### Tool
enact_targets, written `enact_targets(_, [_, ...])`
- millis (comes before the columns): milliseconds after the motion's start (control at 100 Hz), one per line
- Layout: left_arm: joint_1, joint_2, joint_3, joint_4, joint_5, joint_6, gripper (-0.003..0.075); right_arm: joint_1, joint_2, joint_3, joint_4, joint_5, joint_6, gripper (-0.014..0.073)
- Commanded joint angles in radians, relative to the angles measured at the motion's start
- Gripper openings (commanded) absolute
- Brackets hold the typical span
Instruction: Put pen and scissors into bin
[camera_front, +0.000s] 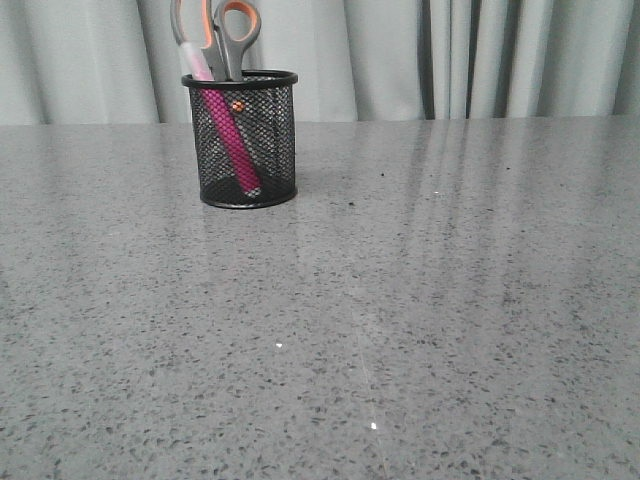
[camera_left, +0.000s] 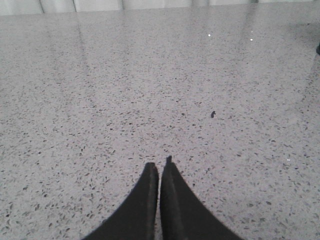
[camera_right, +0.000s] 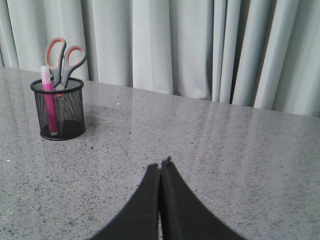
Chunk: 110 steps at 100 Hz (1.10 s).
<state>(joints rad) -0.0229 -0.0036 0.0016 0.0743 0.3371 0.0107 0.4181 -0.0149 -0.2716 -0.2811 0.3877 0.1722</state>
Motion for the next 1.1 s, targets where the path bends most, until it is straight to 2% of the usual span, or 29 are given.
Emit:
enact_targets(0, [0.0, -0.033, 0.043, -0.013, -0.051, -0.011, -0.0019, -0.112, 0.012, 0.059, 0.157, -0.221, -0.137, -0.0069])
enact_targets(80, [0.0, -0.033, 0.043, -0.013, -0.051, -0.011, -0.0019, -0.242, 0.012, 0.126, 0.302, -0.287, -0.236, -0.0069])
enact_targets(170, [0.0, -0.033, 0.043, -0.013, -0.051, -0.011, -0.0019, -0.339, 0.012, 0.172, 0.317, -0.267, -0.236, -0.0069])
enact_targets(290, [0.0, -0.033, 0.043, -0.013, -0.051, -0.011, -0.0019, -0.393, -0.015, 0.234, 0.317, -0.256, -0.236, -0.0069])
enact_targets(390, [0.0, -0.033, 0.043, -0.013, -0.051, -0.011, -0.0019, -0.398, -0.015, 0.301, 0.313, -0.315, -0.236, -0.0069])
enact_targets(430, [0.0, -0.033, 0.043, -0.013, -0.051, -0.011, -0.0019, -0.398, -0.015, 0.296, 0.299, -0.262, -0.236, -0.0069])
enact_targets(600, [0.0, -0.033, 0.043, -0.013, -0.051, -0.011, -0.0019, -0.398, -0.015, 0.296, 0.27, -0.209, -0.236, -0.0069])
enact_targets(720, [0.0, -0.033, 0.043, -0.013, -0.051, -0.011, -0.0019, -0.398, -0.015, 0.296, 0.27, -0.094, -0.236, -0.0069])
enact_targets(1090, [0.0, -0.033, 0.043, -0.013, -0.051, -0.011, -0.0019, -0.398, -0.015, 0.296, 0.281, -0.1, -0.236, -0.0069])
